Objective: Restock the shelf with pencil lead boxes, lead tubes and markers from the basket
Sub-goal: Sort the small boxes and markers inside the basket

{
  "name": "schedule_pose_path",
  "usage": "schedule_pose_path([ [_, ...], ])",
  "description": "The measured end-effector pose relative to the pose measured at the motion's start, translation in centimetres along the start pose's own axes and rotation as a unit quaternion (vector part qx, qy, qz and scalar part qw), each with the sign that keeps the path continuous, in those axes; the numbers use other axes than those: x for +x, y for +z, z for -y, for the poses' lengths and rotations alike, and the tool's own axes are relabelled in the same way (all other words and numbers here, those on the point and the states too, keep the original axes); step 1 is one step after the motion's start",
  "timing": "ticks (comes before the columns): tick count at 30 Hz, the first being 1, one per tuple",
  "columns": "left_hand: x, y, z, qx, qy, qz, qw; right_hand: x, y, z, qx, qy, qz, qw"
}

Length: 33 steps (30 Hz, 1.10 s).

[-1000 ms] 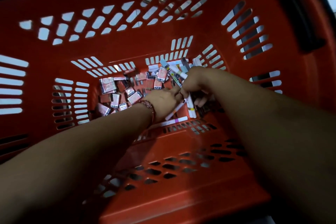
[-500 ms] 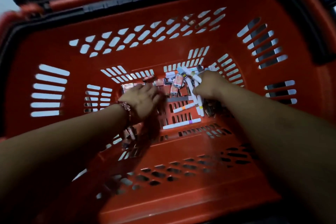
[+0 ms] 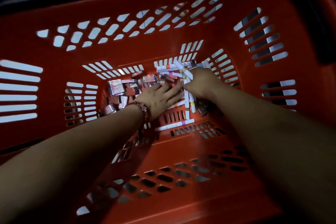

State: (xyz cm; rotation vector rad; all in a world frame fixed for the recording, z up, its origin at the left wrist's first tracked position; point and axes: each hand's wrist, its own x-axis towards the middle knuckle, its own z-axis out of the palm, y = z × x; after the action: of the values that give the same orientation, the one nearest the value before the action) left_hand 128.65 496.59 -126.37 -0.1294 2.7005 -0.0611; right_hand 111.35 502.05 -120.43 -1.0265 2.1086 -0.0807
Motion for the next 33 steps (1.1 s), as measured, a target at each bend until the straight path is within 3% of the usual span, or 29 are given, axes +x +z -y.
schedule_pose_path([
  [4,-0.9,0.1,1.2,0.03,-0.007,-0.036,0.999,-1.2,-0.9,0.8,-0.029,-0.043,0.028,0.998],
  [9,-4.8,0.9,5.0,0.012,-0.096,-0.004,0.995,-2.0,-1.6,1.4,-0.05,-0.064,0.042,0.996],
  [15,-7.0,-0.7,6.5,0.044,-0.123,0.057,0.99,-1.6,-1.5,1.5,-0.053,-0.051,0.043,0.996],
  [21,-3.4,-3.2,1.5,0.033,-0.029,-0.049,0.998,-1.0,-0.9,1.1,-0.062,-0.046,0.029,0.997],
  [28,1.3,-1.7,0.6,-0.05,-0.076,-0.001,0.996,0.6,0.3,0.0,-0.029,-0.015,0.01,0.999],
  [33,0.1,0.9,0.7,0.007,-0.043,-0.02,0.999,1.0,0.4,-0.1,-0.035,-0.012,0.004,0.999],
])
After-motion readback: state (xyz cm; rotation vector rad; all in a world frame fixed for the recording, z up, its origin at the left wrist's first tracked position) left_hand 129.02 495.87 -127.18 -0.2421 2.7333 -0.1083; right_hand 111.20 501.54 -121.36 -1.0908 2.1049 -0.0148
